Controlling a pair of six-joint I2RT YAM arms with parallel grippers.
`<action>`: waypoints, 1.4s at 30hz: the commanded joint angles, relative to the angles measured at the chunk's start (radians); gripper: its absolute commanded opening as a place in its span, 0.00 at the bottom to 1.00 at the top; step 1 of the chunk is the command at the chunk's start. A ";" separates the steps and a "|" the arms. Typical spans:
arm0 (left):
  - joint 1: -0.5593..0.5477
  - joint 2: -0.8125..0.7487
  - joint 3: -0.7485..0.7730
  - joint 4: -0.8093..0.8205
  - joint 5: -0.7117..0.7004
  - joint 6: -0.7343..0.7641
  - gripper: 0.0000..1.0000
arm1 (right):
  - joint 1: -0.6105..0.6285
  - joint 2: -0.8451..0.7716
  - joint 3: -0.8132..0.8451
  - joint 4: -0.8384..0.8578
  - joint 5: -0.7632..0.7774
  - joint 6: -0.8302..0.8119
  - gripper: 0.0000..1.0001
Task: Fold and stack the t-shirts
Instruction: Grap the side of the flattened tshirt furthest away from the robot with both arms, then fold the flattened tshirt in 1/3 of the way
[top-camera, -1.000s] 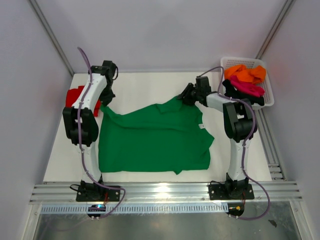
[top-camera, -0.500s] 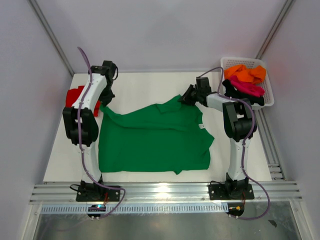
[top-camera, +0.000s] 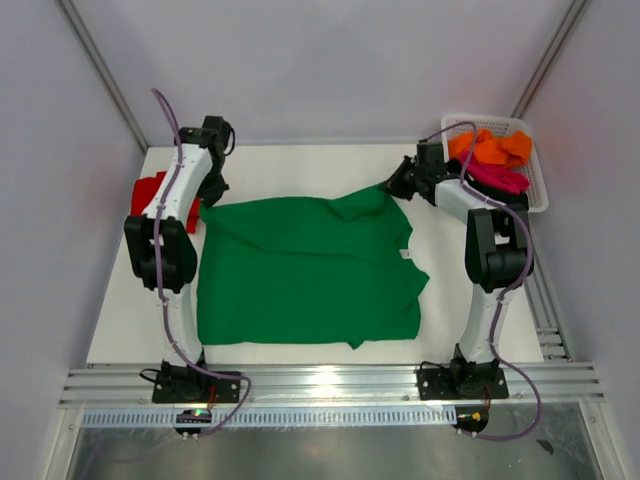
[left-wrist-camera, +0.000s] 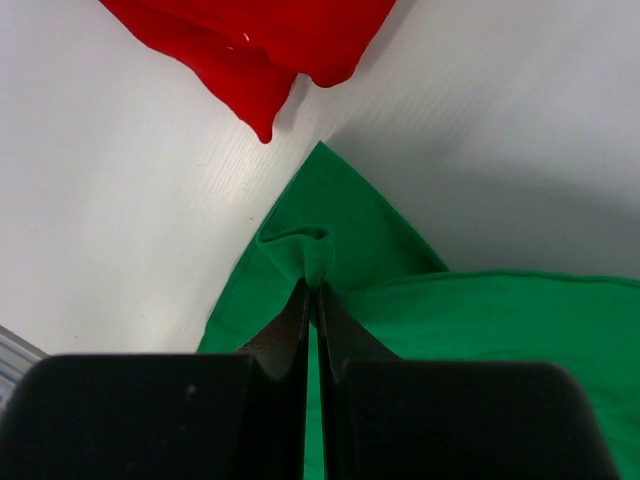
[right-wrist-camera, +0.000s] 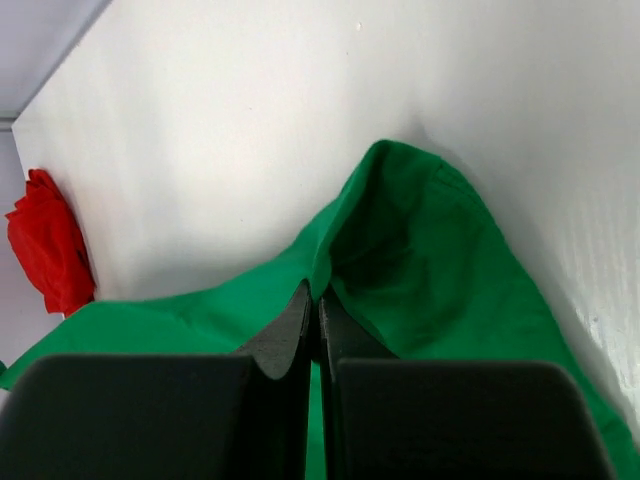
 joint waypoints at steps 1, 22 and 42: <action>-0.002 -0.048 0.034 -0.021 -0.020 0.006 0.00 | -0.009 -0.090 -0.006 -0.013 0.034 -0.045 0.03; -0.002 -0.123 0.126 -0.029 -0.075 0.066 0.00 | -0.073 -0.254 0.071 -0.186 0.068 -0.157 0.03; -0.002 -0.143 0.230 0.049 -0.034 0.136 0.00 | -0.085 -0.338 0.055 -0.180 0.102 -0.204 0.03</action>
